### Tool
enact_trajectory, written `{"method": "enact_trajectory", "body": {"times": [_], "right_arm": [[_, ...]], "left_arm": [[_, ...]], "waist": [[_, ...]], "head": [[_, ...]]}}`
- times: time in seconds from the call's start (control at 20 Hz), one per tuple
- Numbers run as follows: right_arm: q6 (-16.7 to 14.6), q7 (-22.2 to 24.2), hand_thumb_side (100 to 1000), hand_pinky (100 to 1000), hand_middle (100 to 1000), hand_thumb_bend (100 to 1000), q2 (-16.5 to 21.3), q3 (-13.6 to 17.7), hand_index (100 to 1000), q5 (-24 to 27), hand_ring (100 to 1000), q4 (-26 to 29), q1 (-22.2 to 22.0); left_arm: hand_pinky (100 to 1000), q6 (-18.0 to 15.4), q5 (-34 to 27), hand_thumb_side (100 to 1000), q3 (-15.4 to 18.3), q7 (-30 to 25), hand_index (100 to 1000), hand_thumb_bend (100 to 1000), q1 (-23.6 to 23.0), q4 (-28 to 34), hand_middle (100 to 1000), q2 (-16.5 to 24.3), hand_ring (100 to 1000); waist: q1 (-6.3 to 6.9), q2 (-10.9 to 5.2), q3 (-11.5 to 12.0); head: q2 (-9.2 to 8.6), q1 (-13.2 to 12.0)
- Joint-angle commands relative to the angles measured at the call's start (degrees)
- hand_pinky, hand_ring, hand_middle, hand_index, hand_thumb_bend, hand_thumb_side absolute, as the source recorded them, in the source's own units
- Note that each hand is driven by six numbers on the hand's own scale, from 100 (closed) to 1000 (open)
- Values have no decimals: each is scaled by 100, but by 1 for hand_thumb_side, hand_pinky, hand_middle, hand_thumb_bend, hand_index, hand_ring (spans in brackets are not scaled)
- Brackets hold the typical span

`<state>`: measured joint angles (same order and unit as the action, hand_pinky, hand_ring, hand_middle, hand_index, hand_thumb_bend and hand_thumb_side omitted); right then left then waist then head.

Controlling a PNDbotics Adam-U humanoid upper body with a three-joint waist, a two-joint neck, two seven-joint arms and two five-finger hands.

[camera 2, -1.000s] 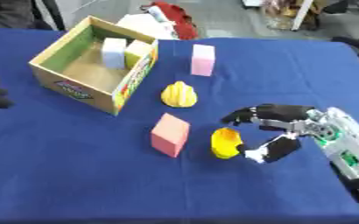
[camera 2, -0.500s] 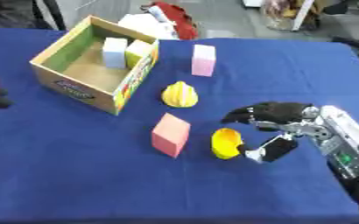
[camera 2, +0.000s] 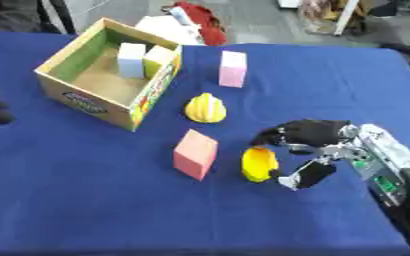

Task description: Pick up objects on the table and place them in the box.

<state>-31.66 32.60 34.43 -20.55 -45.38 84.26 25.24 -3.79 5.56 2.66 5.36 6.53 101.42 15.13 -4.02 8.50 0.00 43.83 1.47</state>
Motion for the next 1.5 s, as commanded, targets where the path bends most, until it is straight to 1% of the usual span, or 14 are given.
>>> {"method": "enact_trajectory", "body": {"times": [0.05, 0.2, 0.3, 0.4, 0.6, 0.65, 0.7, 0.8, 0.85, 1.1, 1.15, 1.3, 1.4, 1.5], "right_arm": [[-50, 16, 484, 852, 902, 100, 65, 25, 1000, -51, 895, -19, 108], [-60, 38, 415, 851, 883, 100, 34, 20, 998, -84, 892, -71, 135], [-60, 43, 339, 847, 864, 100, 14, 23, 971, -114, 887, -119, 151], [-47, 25, 319, 845, 857, 100, -3, 38, 960, -156, 884, -167, 161], [-5, -83, 248, 835, 819, 100, -46, 101, 908, -184, 868, -256, 168], [2, -143, 207, 826, 788, 100, -54, 121, 876, -187, 853, -274, 171], [7, -217, 194, 823, 775, 100, -62, 138, 863, -194, 848, -291, 174], [14, -399, 139, 810, 716, 100, -81, 171, 805, -224, 823, -316, 186], [16, -515, 104, 801, 670, 100, -92, 187, 763, -244, 805, -326, 193], [8, -1102, 100, 767, 507, 100, -149, 225, 596, -338, 739, -422, 223], [0, -1225, 100, 750, 451, 100, -161, 230, 536, -346, 707, -438, 228], [1, -1637, 100, 716, 349, 100, -192, 263, 438, -310, 641, -482, 248], [32, -1904, 100, 707, 313, 100, -192, 300, 402, -196, 618, -482, 274], [86, -2033, 100, 701, 294, 100, -167, 356, 386, 5, 601, -437, 335]], "left_arm": [[677, 3, 4, 716, -8, -4, 772, 100, 26, 68, 581, 105, 577], [677, 3, 5, 715, -9, -7, 772, 100, 27, 68, 581, 105, 576], [677, 5, 5, 715, -7, -5, 772, 100, 27, 67, 581, 107, 576], [677, 6, 5, 715, -7, -5, 772, 100, 27, 67, 581, 106, 576], [677, 7, 6, 715, -7, -5, 772, 100, 30, 67, 581, 103, 576], [677, 8, 6, 714, -7, -6, 772, 100, 32, 67, 581, 103, 576], [677, 7, 6, 714, -7, -6, 772, 100, 33, 67, 581, 103, 576], [677, 9, 7, 714, -4, -4, 772, 100, 32, 66, 580, 104, 576], [677, 9, 7, 714, -4, -3, 772, 100, 32, 66, 580, 103, 576], [677, 9, 8, 714, -5, -6, 772, 100, 39, 64, 580, 100, 576], [677, 9, 7, 714, -5, -7, 772, 100, 39, 63, 580, 100, 576], [677, 9, 5, 714, -5, -6, 772, 100, 40, 58, 580, 97, 575], [677, 6, 3, 713, -5, -6, 772, 100, 43, 59, 580, 96, 575], [677, 4, 1, 713, -3, -4, 772, 100, 44, 61, 580, 96, 575]], "waist": [[-72, -143, -2], [-69, -142, 2], [-66, -140, 7], [-63, -139, 9], [-58, -137, 8], [-56, -136, 7], [-55, -135, 8], [-53, -133, 10], [-51, -132, 12], [-44, -130, 20], [-44, -130, 21], [-42, -132, 23], [-41, -133, 24], [-42, -136, 25]], "head": [[28, 31], [28, 40], [28, 45], [28, 54], [28, 71], [28, 74], [28, 77], [28, 83], [28, 86], [28, 94], [28, 94], [28, 90], [28, 86], [28, 84]]}}
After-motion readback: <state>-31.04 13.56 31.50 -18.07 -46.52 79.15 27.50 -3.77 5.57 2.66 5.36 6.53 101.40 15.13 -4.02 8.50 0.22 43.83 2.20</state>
